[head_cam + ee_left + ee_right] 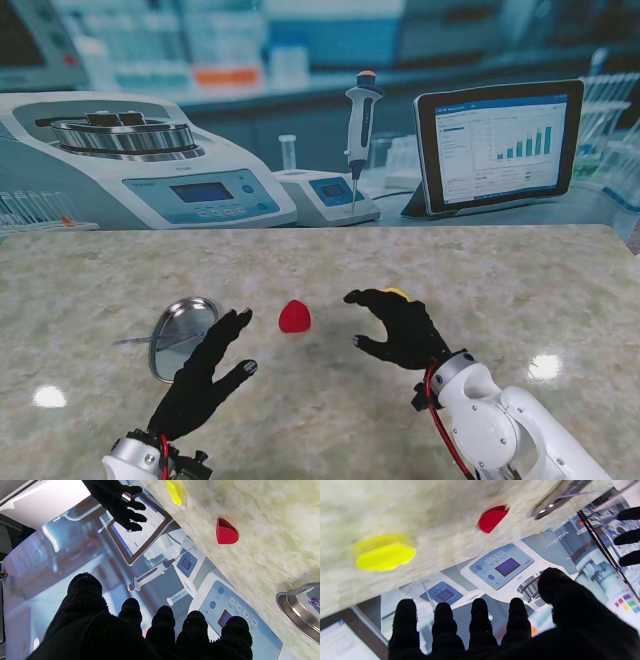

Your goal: Line a culture dish with filter paper and press it flat with a glass rod

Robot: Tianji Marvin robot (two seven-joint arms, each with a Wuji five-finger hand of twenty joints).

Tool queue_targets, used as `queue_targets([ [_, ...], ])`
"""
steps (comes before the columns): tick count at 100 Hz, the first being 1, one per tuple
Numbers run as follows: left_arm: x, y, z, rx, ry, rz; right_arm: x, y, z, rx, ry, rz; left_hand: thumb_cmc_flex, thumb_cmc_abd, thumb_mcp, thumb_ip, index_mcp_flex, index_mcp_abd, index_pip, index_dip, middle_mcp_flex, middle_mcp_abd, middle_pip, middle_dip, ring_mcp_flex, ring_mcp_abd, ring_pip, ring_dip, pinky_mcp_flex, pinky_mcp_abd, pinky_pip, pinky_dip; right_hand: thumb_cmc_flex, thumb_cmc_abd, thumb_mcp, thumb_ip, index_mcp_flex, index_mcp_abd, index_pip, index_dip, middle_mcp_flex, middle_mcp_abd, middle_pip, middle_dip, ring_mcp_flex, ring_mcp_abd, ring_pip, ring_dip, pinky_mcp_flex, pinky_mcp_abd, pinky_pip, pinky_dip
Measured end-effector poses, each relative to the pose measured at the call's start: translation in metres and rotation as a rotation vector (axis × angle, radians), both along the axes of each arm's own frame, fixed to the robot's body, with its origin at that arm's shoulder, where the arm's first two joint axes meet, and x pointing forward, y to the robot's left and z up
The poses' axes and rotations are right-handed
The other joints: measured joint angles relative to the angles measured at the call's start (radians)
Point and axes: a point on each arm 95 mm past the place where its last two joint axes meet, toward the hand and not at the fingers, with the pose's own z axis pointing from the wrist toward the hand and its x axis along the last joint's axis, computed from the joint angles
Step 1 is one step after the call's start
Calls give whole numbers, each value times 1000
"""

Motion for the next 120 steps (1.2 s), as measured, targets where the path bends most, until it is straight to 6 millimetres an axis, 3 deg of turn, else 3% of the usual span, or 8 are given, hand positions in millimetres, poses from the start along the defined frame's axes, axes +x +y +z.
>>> queue_targets([
  [14, 1, 1, 0, 4, 1, -2, 17, -14, 11, -99, 0, -18, 1, 0, 0, 0, 0, 0, 0, 0, 0, 0, 0, 2, 0, 0, 0, 0, 0, 0, 0, 0, -11, 0, -59, -35, 0, 0, 34, -7, 0, 0, 35, 31, 40, 24, 47, 36, 43, 11, 83, 69],
  [26, 2, 3, 0, 8, 4, -5, 37, -23, 16, -143, 0, -27, 1, 0, 0, 0, 0, 0, 0, 0, 0, 0, 0, 2, 0, 0, 0, 0, 0, 0, 0, 0, -11, 0, -76, -35, 0, -8, 56, -21, 0, 0, 62, 49, 71, 36, 103, 65, 78, 11, 153, 140],
  [38, 2, 4, 0, 11, 5, -6, 57, -34, 13, -206, 4, -41, 1, 0, 0, 0, 0, 0, 0, 0, 0, 0, 0, 11, 0, 0, 0, 0, 0, 0, 0, 0, -11, 0, -85, -35, 0, -9, 57, -30, 0, 0, 71, 57, 71, 39, 132, 86, 86, 11, 184, 165],
  [54, 3, 5, 1, 12, 0, -7, 79, -44, 4, -290, 12, -43, 1, 0, 0, 0, 0, 0, 0, 0, 0, 0, 0, 12, 0, 0, 0, 3, 0, 0, 0, 0, -9, 0, -85, -35, 0, -22, 83, -31, 0, 0, 85, 66, 81, 39, 137, 88, 85, 11, 187, 166],
  [76, 5, 5, 2, 10, -7, -7, 103, -46, -9, -349, 42, -32, 1, 0, 0, 0, 0, 0, 0, 0, 0, 0, 0, 12, 0, 0, 0, 10, 0, 0, 0, 0, -8, -19, 9, -10, 11, -47, 134, -29, 0, 0, 101, 69, 81, 39, 137, 88, 76, 11, 179, 166],
  [120, 9, 9, 2, 10, -9, 0, 129, -38, -33, -422, 85, -15, 1, 0, 0, 0, 0, 1, 0, 0, 0, 0, 0, 13, 0, 0, 0, 11, 0, 0, 0, 0, -11, -33, 20, -17, 12, -62, 152, -21, 0, 0, 101, 69, 79, 47, 99, 77, 69, 13, 146, 165],
])
